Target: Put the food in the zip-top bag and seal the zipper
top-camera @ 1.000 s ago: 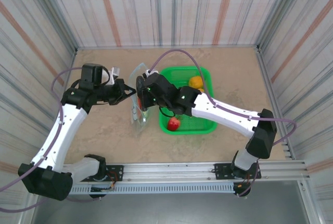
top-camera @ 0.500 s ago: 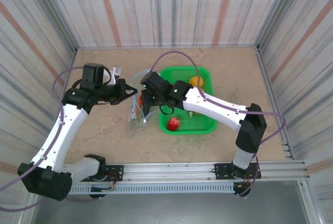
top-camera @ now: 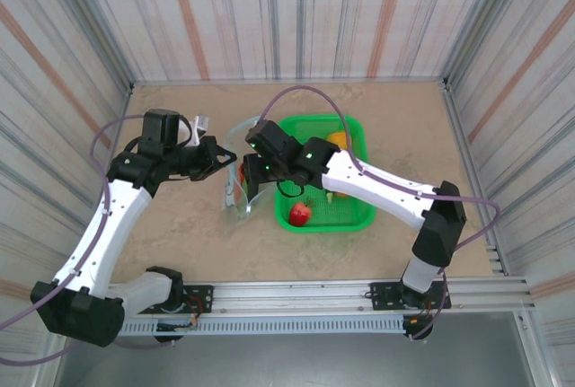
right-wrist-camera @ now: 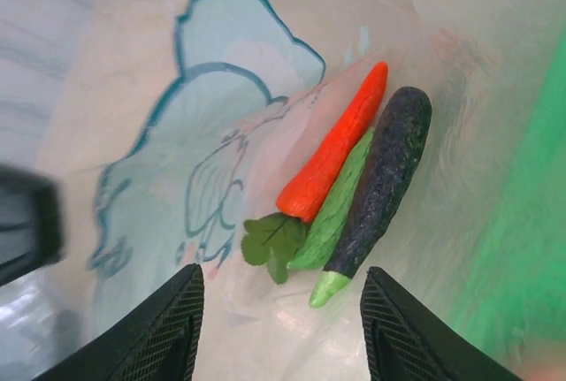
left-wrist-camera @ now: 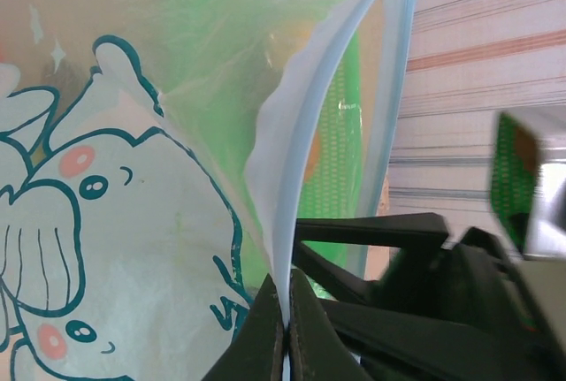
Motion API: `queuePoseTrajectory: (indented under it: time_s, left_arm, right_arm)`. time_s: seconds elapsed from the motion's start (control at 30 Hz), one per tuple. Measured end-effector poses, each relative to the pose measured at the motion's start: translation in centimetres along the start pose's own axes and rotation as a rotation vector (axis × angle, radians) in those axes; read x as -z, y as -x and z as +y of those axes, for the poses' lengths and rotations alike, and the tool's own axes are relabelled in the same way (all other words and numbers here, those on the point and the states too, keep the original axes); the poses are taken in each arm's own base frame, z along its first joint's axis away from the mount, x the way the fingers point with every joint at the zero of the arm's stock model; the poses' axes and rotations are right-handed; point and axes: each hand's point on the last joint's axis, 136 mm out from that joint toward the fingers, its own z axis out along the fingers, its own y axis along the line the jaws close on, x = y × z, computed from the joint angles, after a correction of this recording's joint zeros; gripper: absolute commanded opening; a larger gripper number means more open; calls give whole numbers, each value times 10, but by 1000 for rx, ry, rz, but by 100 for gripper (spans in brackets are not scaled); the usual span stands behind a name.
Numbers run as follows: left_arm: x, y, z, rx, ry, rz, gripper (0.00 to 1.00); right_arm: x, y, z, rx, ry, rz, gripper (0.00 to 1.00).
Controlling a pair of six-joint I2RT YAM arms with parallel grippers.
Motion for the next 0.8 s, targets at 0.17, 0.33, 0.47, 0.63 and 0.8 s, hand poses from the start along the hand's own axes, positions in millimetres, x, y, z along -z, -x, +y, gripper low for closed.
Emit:
queuePoseTrajectory:
  time_s: [0.17, 0.33, 0.47, 0.63, 0.8]
  left_arm:
    - [0, 0, 0, -2, 3, -2, 0]
    - [0, 0, 1, -8, 5, 0, 0]
    - [0, 0, 1, -11, 5, 0, 0]
    - [0, 0, 1, -13, 5, 2, 0]
    - [-2, 0, 2, -12, 5, 6, 0]
  right_arm:
    - [48, 37, 1, -9, 74, -99, 47]
    - [89, 64, -12, -29, 104, -187, 46]
    - [110, 71, -35, -67, 98, -226, 46]
    - [113, 58, -95, -139, -21, -220, 45]
    - [65, 17, -166, -198, -259, -59, 45]
